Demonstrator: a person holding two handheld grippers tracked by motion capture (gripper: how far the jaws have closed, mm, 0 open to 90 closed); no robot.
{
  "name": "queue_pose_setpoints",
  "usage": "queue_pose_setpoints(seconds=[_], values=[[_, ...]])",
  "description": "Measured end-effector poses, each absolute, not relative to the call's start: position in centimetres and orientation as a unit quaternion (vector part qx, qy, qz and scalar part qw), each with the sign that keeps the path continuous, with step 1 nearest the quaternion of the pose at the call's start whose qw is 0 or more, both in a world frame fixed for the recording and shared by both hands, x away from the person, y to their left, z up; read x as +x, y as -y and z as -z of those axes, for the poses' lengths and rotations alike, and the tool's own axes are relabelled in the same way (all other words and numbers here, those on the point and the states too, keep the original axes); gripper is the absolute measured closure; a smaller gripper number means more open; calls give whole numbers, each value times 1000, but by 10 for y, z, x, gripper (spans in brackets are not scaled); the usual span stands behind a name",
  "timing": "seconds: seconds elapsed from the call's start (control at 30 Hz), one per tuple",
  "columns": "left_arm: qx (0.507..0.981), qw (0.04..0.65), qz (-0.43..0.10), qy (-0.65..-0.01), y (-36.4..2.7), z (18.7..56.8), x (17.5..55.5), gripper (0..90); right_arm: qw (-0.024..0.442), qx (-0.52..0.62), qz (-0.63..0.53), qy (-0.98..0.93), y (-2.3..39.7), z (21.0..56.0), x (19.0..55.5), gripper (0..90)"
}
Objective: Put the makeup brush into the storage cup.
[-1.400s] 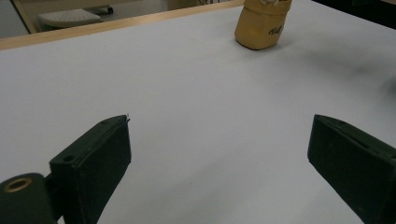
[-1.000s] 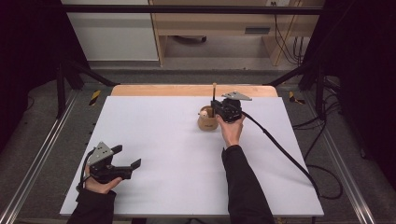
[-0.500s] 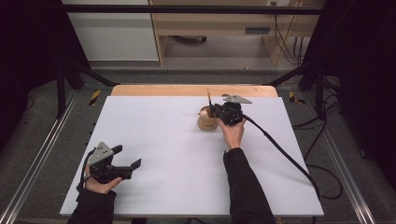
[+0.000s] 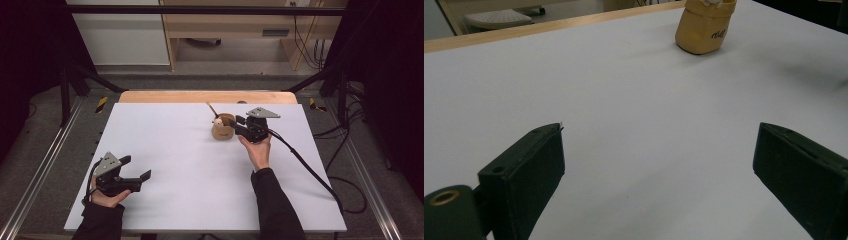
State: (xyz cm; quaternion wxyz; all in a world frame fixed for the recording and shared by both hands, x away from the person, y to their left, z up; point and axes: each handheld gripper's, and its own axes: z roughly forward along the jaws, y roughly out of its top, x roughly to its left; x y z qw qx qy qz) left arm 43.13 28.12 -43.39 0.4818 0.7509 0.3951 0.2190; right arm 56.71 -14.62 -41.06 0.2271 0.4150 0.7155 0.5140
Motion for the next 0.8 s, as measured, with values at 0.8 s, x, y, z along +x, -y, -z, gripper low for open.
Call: queue_pose_setpoints(seconds=[0.8], values=[[750, 483, -214, -398, -279, 435, 431, 58, 212, 388, -532, -722, 187, 410, 495, 270]])
